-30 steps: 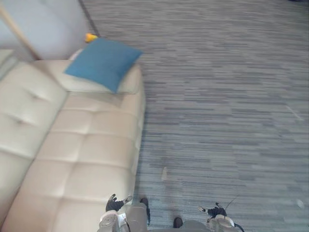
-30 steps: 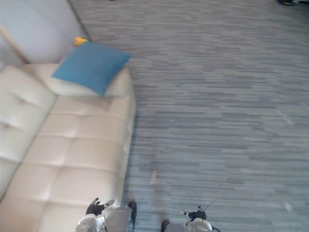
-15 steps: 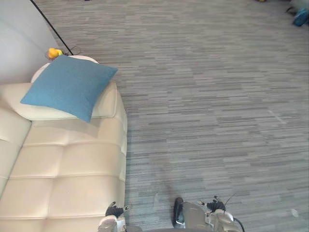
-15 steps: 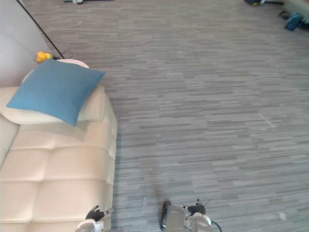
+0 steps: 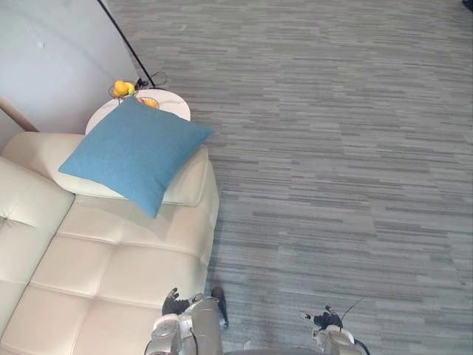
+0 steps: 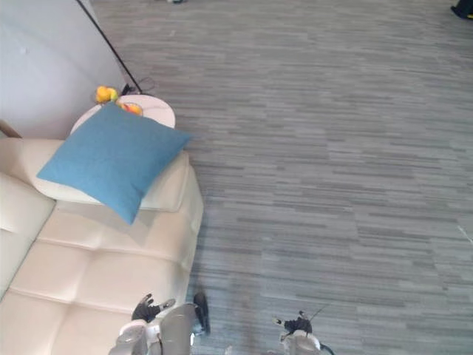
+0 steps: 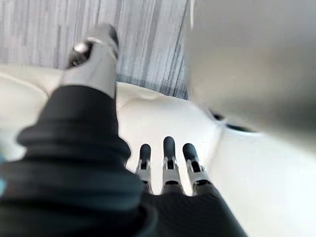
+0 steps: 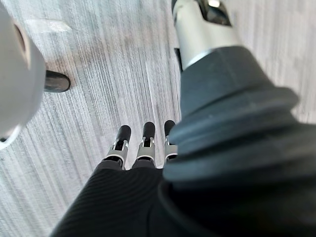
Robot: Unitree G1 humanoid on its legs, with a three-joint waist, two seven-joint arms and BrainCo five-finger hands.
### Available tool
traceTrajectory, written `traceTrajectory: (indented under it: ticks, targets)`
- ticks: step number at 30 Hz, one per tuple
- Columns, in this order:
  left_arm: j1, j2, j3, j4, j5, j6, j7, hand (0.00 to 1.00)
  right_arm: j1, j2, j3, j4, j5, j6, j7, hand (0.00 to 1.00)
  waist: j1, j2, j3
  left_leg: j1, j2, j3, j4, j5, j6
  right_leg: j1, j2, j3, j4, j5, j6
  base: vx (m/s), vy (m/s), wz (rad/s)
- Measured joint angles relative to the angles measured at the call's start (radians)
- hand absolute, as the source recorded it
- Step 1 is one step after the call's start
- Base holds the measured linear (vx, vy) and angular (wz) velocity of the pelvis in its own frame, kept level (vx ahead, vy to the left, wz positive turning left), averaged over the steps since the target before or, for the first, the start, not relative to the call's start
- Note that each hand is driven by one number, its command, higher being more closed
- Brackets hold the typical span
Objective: Pick up cushions and gather them together orderly.
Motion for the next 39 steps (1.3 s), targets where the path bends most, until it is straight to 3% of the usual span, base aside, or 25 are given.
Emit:
traceTrajectory:
  ticks: [2,3,4,6,8,9,12,13,15,16,18,20,21,23,25,27,29,30,34,36,39]
  targets:
    - [0.0,0.003,-0.004,0.016,0.0,0.001,0.002,0.0,0.003,-0.002,-0.002,0.0,-0.003,-0.001,0.001,0.0,-0.001,-0.002,0.0,0.054,-0.005,0.021,0.01,-0.051,0.011,-0.063,-0.039,0.044,0.198,0.032,0.042,0.43,0.19,-0.16]
    - [0.001,0.011,-0.012,0.038,0.002,0.008,0.003,0.0,0.003,-0.001,0.007,0.0,-0.019,-0.001,0.007,0.0,-0.004,0.002,0.002,0.121,-0.01,0.025,-0.003,-0.079,0.017,-0.145,-0.071,0.071,0.435,0.088,0.057,0.45,0.152,-0.07]
    - [0.001,0.022,-0.026,0.046,0.002,0.015,0.002,0.0,0.007,-0.001,0.018,0.0,-0.024,0.0,0.015,0.0,-0.011,0.003,0.002,0.171,-0.014,0.019,-0.023,-0.087,0.019,-0.194,-0.085,0.066,0.565,0.082,0.056,0.52,0.116,0.03]
    - [0.012,0.036,-0.032,0.06,0.001,0.022,0.003,0.0,0.004,-0.011,0.038,-0.003,-0.037,-0.002,0.02,0.0,-0.015,0.011,0.007,0.289,-0.022,0.007,-0.11,-0.087,0.019,-0.263,-0.096,0.002,0.669,0.029,0.004,0.39,0.018,0.13]
    - [0.025,0.045,-0.032,0.066,0.002,0.023,0.004,0.0,0.0,-0.015,0.047,-0.003,-0.039,-0.004,0.021,0.0,-0.019,0.018,0.01,0.381,-0.02,-0.012,-0.18,-0.087,0.018,-0.308,-0.09,-0.083,0.605,-0.019,-0.033,0.33,-0.029,0.22]
    - [0.026,0.045,-0.032,0.068,0.001,0.023,0.003,0.0,0.001,-0.016,0.047,-0.003,-0.039,-0.004,0.021,0.0,-0.022,0.017,0.01,0.4,-0.02,-0.022,-0.192,-0.087,0.018,-0.324,-0.086,-0.102,0.56,-0.026,-0.032,0.4,-0.127,0.46]
    - [0.025,0.04,-0.033,0.085,0.002,0.022,0.003,0.0,-0.003,-0.029,0.046,-0.006,-0.039,-0.006,0.021,0.0,-0.049,0.02,0.011,0.447,-0.005,-0.086,-0.222,-0.087,0.018,-0.413,-0.015,-0.037,0.277,-0.004,-0.031,0.34,-0.208,0.77]
    - [0.029,0.04,-0.032,0.085,0.002,0.022,0.003,0.0,-0.001,-0.029,0.046,-0.01,-0.037,-0.006,0.022,0.0,-0.058,0.019,0.011,0.458,0.004,-0.116,-0.224,-0.092,-0.001,-0.428,0.025,0.037,0.162,0.06,-0.034,0.39,-0.348,0.95]
    - [0.032,0.044,-0.03,0.084,0.002,0.02,0.004,0.0,0.014,-0.03,0.045,-0.018,-0.037,-0.009,0.022,0.0,-0.057,-0.001,0.006,0.486,0.0,-0.178,-0.221,-0.131,-0.069,-0.429,0.047,0.136,0.051,0.23,-0.032,0.34,-0.349,0.89]
    - [0.03,0.025,-0.019,0.088,0.002,0.02,0.005,0.0,0.014,-0.042,0.044,-0.024,-0.039,-0.011,0.023,0.0,-0.055,0.032,0.003,0.505,0.029,-0.213,-0.223,-0.148,-0.096,-0.427,0.063,0.118,0.123,0.187,-0.059,0.31,-0.332,0.63]
    - [0.038,-0.016,0.006,0.086,0.003,0.018,0.004,0.0,0.012,-0.046,0.042,-0.038,-0.039,-0.011,0.023,0.0,-0.051,0.062,-0.008,0.508,0.056,-0.245,-0.214,-0.142,-0.104,-0.431,0.07,0.078,0.178,0.093,-0.066,0.28,-0.303,0.59]
    - [0.038,-0.044,0.043,0.068,0.004,0.016,0.003,0.0,0.011,-0.049,0.045,-0.04,-0.039,-0.007,0.024,0.0,-0.055,0.078,-0.01,0.38,0.093,-0.304,0.017,-0.133,-0.119,-0.403,0.079,0.016,0.185,0.046,-0.083,0.25,-0.304,0.75]
    - [0.038,-0.05,0.056,0.057,0.002,0.019,0.003,0.0,0.01,-0.05,0.045,-0.041,-0.039,-0.008,0.022,0.0,-0.055,0.084,-0.005,0.304,0.12,-0.313,0.163,-0.105,-0.136,-0.367,0.086,-0.019,0.177,0.035,-0.099,0.26,-0.25,0.74]
    - [0.04,-0.051,0.068,0.032,0.001,0.016,0.004,0.0,0.012,-0.04,0.052,-0.042,-0.037,-0.008,0.018,0.0,-0.048,0.077,-0.001,0.222,0.183,-0.225,0.326,-0.094,-0.128,-0.282,0.093,-0.075,0.141,0.016,-0.116,0.23,-0.139,0.66]
    - [0.041,-0.048,0.062,0.023,0.003,0.016,0.003,0.0,0.022,-0.034,0.054,-0.042,-0.036,-0.008,0.019,0.0,-0.046,0.07,-0.001,0.197,0.199,-0.122,0.295,-0.105,-0.111,-0.23,0.089,-0.112,0.103,0.016,-0.115,0.22,-0.077,0.55]
    - [0.036,-0.037,0.026,0.025,0.004,0.016,0.003,0.0,0.019,-0.034,0.05,-0.043,-0.034,-0.008,0.019,0.0,-0.047,0.073,-0.003,0.165,0.183,0.05,0.097,-0.058,-0.073,-0.198,0.067,-0.185,0.07,0.02,-0.096,0.2,-0.003,0.8]
    - [0.027,-0.024,0.003,0.041,0.003,0.017,0.004,0.0,0.032,-0.034,0.036,-0.039,-0.034,-0.008,0.021,0.0,-0.053,0.058,-0.017,0.191,0.151,0.154,-0.027,-0.048,-0.066,-0.191,0.052,-0.23,0.019,0.038,-0.062,0.19,0.038,0.96]
    - [0.024,-0.013,0.002,0.043,0.002,0.017,0.003,0.0,0.026,-0.03,0.037,-0.036,-0.034,-0.006,0.023,0.0,-0.041,0.038,-0.009,0.207,0.118,0.161,-0.089,-0.023,-0.056,-0.174,0.045,-0.244,-0.027,0.062,-0.052,0.24,0.067,0.69]
    - [0.03,0.002,0.001,0.069,0.002,0.019,0.003,0.0,0.028,-0.029,0.037,-0.023,-0.037,-0.004,0.025,0.0,-0.036,0.026,-0.013,0.319,0.051,0.149,-0.198,-0.008,-0.051,-0.086,0.014,-0.245,-0.057,0.091,-0.051,0.19,0.097,0.23]
    - [0.033,0.003,0.002,0.08,0.001,0.018,0.003,0.0,0.024,-0.03,0.038,-0.011,-0.041,-0.004,0.027,0.0,-0.041,0.027,-0.014,0.353,0.032,0.139,-0.24,-0.005,-0.047,-0.086,-0.013,-0.252,0.015,0.09,-0.048,0.12,0.084,0.22]
    - [0.035,0.01,0.001,0.087,0.0,0.019,0.001,0.0,0.029,-0.03,0.041,-0.003,-0.045,-0.004,0.033,0.0,-0.052,0.009,-0.017,0.415,-0.013,0.075,-0.31,0.001,-0.041,-0.207,-0.118,-0.208,0.379,0.11,-0.054,0.12,0.071,0.6]
